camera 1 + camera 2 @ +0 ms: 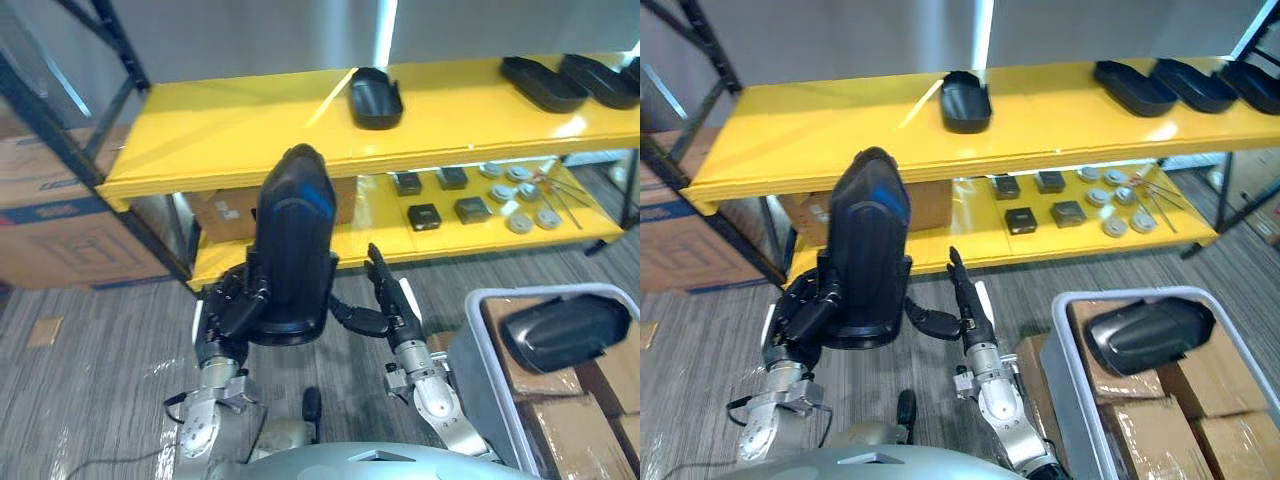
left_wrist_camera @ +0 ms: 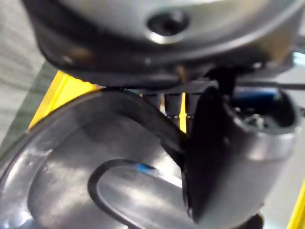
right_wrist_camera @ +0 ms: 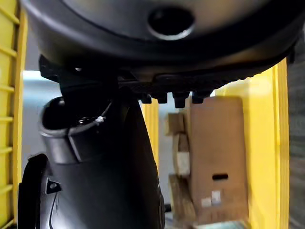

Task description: Walk over and take three plastic housings, then place them on the shelf

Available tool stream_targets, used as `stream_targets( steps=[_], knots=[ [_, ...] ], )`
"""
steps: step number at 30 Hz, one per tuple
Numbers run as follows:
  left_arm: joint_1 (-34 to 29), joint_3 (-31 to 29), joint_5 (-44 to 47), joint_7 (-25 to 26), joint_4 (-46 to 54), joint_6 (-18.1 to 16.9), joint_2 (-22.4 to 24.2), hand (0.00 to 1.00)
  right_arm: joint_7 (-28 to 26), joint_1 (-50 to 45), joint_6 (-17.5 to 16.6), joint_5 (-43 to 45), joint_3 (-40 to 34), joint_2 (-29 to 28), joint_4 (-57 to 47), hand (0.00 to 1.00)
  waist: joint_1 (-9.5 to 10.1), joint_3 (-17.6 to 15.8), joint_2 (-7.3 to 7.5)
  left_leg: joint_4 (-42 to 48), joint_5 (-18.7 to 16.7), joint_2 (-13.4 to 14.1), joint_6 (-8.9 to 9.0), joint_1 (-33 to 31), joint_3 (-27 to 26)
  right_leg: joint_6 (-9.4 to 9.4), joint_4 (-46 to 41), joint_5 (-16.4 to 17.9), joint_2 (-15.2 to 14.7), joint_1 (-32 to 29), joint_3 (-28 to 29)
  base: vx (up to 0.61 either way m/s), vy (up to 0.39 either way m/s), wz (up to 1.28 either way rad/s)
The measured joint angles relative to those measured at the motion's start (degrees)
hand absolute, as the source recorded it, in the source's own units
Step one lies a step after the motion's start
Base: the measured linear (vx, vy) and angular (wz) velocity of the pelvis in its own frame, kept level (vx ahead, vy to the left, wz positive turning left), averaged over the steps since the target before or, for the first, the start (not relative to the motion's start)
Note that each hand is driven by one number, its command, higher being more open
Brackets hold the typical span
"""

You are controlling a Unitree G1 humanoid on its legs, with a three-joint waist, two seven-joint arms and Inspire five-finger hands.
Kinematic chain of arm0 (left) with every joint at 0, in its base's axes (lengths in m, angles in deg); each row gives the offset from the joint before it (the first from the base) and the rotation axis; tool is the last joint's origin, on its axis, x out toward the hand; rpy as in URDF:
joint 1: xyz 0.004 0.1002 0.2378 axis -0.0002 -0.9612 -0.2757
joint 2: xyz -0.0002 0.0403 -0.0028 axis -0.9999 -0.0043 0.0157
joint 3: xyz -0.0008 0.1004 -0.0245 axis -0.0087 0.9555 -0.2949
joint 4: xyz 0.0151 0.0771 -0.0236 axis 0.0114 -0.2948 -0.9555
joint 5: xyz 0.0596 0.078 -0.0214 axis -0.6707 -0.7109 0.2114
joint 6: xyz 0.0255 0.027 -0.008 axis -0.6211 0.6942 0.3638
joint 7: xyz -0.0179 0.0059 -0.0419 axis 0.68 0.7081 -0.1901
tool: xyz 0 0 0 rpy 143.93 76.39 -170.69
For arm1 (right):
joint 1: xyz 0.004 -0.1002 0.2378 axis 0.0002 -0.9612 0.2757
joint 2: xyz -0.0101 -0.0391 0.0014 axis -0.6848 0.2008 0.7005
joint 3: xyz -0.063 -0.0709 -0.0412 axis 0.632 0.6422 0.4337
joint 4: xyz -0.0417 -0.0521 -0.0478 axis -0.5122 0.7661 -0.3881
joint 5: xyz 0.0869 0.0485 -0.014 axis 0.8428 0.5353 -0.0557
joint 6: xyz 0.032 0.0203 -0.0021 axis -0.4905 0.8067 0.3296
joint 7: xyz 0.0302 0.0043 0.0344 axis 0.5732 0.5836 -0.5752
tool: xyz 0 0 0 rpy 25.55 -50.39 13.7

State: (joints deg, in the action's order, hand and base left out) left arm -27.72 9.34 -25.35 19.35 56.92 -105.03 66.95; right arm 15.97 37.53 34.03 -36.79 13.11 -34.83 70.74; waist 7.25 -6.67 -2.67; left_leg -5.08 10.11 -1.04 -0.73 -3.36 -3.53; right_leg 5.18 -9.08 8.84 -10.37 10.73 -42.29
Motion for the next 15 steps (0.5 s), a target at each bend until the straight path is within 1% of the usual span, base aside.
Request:
stream_targets(
  steps=[1,2,5,7,9,10,13,14,15],
  knots=[
    [-1.56,-1.65,0.11,-0.1,0.49,-0.41,0.54,0.0,0.07,0.18,0.01,-0.07,0.53,0.0,0.06,1.0,0.7,0.05,-0.14,0.0,-0.07,0.04,-0.12,0.02,-0.08,-0.04,-0.17,0.07,0.03,0.07,-0.04,-0.08,0.001,0.1],
    [-2.31,-2.32,0.22,-0.14,0.51,-0.73,0.68,0.0,0.16,0.25,0.01,-0.14,0.71,-0.14,0.07,1.0,0.8,0.09,-0.22,0.0,-0.16,0.05,-0.24,0.02,-0.11,-0.04,-0.25,0.09,0.03,0.08,-0.05,-0.1,0.004,0.04],
    [-4.8,-3.76,0.34,-1.06,0.57,-1.1,0.78,0.0,1.23,0.51,0.17,-0.41,0.76,-0.07,0.06,1.0,0.66,0.19,-0.63,0.0,-0.18,0.43,-0.27,-0.16,-1.92,0.23,-0.42,0.28,0.03,-0.85,0.82,-0.11,0.013,-0.06],
    [-5.11,-3.69,0.34,-2.26,0.68,-1.1,0.82,0.0,1.52,0.21,0.44,-0.41,-0.36,0.21,0.06,1.0,0.45,0.24,-0.7,0.01,-0.19,0.79,-0.29,-0.34,-3.64,0.23,-0.84,0.28,0.03,-1.98,2.92,-0.07,0.02,-0.24],
    [-5.06,-2.5,0.33,-2.57,1.32,-1.1,0.74,0.0,1.89,-1.2,0.44,-0.41,-2.19,0.22,0.04,1.0,-0.15,0.59,-0.76,0.01,-0.21,0.79,-0.31,-0.79,-4.28,0.22,-1.1,0.27,0.16,-3.02,4.94,-0.02,0.014,-0.16],
    [-4.99,-1.44,0.36,-2.75,2.13,-1.09,0.63,0.0,2.45,-2.74,0.44,-0.4,-3.56,0.2,0.01,1.0,-0.87,1.23,-0.69,0.01,-0.16,0.64,-0.35,-1.59,-4.2,0.22,-1.6,0.27,0.16,-3.88,5.63,0.02,-0.007,-0.05],
    [-3.22,0.39,0.49,-4.57,2.78,-1.08,-0.12,0.0,3.49,-6.87,0.43,0.12,-6.17,0.13,-0.28,1.0,-1.93,1.35,-0.77,0.0,-0.08,0.4,-0.4,-2.25,-4.04,0.2,-2.12,0.27,0.43,-4.86,7.05,0.01,-0.004,-0.01],
    [-2.45,1.19,0.46,-4.82,2.78,-1.09,-0.44,0.0,3.82,-7.93,0.43,0.09,-6.83,0.24,-0.28,1.0,-2.61,1.34,-0.78,0.0,-0.07,0.37,-0.39,-2.3,-4.15,-0.18,-2.76,0.52,0.43,-5.38,8.22,0.02,-0.031,-0.05],
    [-2.05,1.46,0.45,-4.86,2.77,-1.09,-0.59,0.0,3.82,-8.03,0.43,0.09,-6.85,0.41,-0.29,1.0,-2.77,1.28,-0.87,0.01,-0.05,0.41,-0.39,-2.48,-4.29,-0.35,-3.22,0.66,0.39,-5.83,8.83,-0.01,-0.033,-0.18]
  ],
)
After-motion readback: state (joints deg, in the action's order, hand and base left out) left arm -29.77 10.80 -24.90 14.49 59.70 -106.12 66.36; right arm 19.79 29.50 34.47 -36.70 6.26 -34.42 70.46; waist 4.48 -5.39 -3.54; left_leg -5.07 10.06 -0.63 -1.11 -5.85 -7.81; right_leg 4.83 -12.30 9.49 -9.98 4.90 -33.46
